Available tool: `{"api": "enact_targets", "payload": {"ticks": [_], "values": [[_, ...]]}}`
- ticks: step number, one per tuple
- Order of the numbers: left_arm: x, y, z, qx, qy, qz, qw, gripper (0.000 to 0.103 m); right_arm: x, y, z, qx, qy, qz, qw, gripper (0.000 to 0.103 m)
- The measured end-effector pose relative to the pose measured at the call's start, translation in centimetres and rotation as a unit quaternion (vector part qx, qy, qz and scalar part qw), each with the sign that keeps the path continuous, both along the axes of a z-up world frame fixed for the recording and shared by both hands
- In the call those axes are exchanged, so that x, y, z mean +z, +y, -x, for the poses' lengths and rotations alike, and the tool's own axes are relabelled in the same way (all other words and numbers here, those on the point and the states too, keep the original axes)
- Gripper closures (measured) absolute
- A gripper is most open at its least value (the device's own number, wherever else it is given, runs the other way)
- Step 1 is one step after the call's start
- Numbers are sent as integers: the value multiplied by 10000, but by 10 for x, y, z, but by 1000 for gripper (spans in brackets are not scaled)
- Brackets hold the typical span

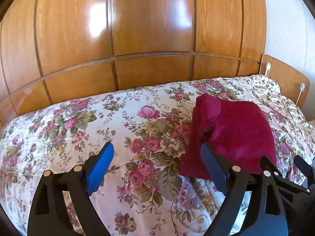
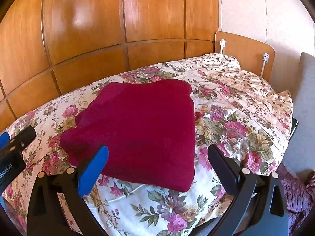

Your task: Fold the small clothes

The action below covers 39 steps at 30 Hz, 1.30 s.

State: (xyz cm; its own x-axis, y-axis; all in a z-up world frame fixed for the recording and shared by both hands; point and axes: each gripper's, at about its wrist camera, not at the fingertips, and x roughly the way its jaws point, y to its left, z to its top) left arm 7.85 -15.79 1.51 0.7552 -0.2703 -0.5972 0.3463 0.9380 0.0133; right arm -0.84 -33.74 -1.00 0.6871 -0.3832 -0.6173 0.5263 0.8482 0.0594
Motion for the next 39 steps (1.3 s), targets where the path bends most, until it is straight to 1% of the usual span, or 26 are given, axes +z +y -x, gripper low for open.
{"api": "enact_targets", "payload": {"ticks": [4,7,10,18,39], "values": [[2,2,7,27,-42,-7,10000,15,5,2,6,-32,-79,59,9999,3],[4,2,10,4,-58,19,10000,12,6,3,10,-37,-98,60,9999,3],[7,0,13,-10,-136,-23,9999,12,6,3,12,-42,-113,9,9999,3],[9,-5,18,-85,-168,-53,9998,12,9,2,16,-70,-175,-27,9998,3],[6,-7,18,-145,-62,-25,9999,12,8,7,15,-22,-185,-50,9998,3]]}}
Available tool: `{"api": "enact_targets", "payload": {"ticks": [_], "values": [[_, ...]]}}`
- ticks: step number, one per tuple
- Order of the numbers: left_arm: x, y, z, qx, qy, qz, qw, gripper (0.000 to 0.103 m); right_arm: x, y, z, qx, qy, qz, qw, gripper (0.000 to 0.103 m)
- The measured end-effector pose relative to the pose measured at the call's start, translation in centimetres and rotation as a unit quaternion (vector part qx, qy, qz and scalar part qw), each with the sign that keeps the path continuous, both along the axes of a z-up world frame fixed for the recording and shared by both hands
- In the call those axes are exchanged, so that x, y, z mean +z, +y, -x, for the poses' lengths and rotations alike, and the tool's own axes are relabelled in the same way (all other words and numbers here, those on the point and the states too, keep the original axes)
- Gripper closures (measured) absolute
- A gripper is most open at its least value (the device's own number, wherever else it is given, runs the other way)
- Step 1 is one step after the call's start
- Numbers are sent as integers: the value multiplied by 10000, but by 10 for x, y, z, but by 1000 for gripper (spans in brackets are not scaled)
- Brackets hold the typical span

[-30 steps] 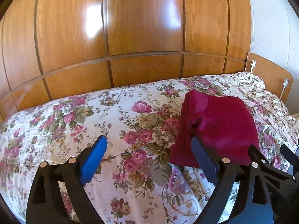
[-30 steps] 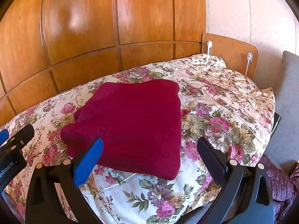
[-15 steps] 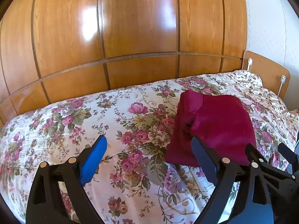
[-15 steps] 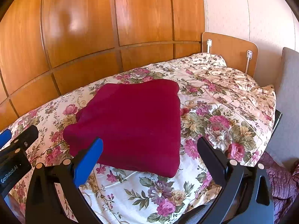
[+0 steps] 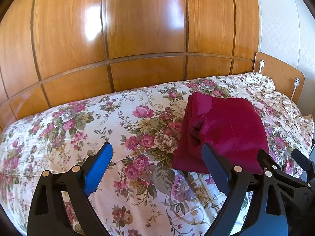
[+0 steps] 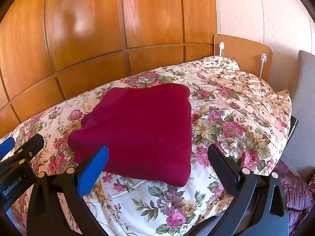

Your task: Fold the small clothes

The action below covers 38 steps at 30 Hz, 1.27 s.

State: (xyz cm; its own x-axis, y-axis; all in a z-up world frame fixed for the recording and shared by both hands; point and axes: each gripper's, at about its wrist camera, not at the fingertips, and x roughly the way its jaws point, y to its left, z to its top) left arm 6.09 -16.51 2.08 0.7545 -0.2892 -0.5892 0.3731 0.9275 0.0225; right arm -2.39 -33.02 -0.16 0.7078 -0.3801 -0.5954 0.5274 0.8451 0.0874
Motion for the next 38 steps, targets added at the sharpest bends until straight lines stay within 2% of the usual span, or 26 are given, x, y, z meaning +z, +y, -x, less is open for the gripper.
{"api": "enact_targets", "payload": {"ticks": [6,24,38], "values": [[1,1,1,-5,-26,23,10000,9,0,2,1,39,-9,-51,10000,3],[5,-3,6,-58,-75,61,9999,9,-5,6,0,42,51,-105,9999,3],[-8,7,-10,158,307,86,9994,9,-4,8,-3,59,46,-99,9999,3]]}}
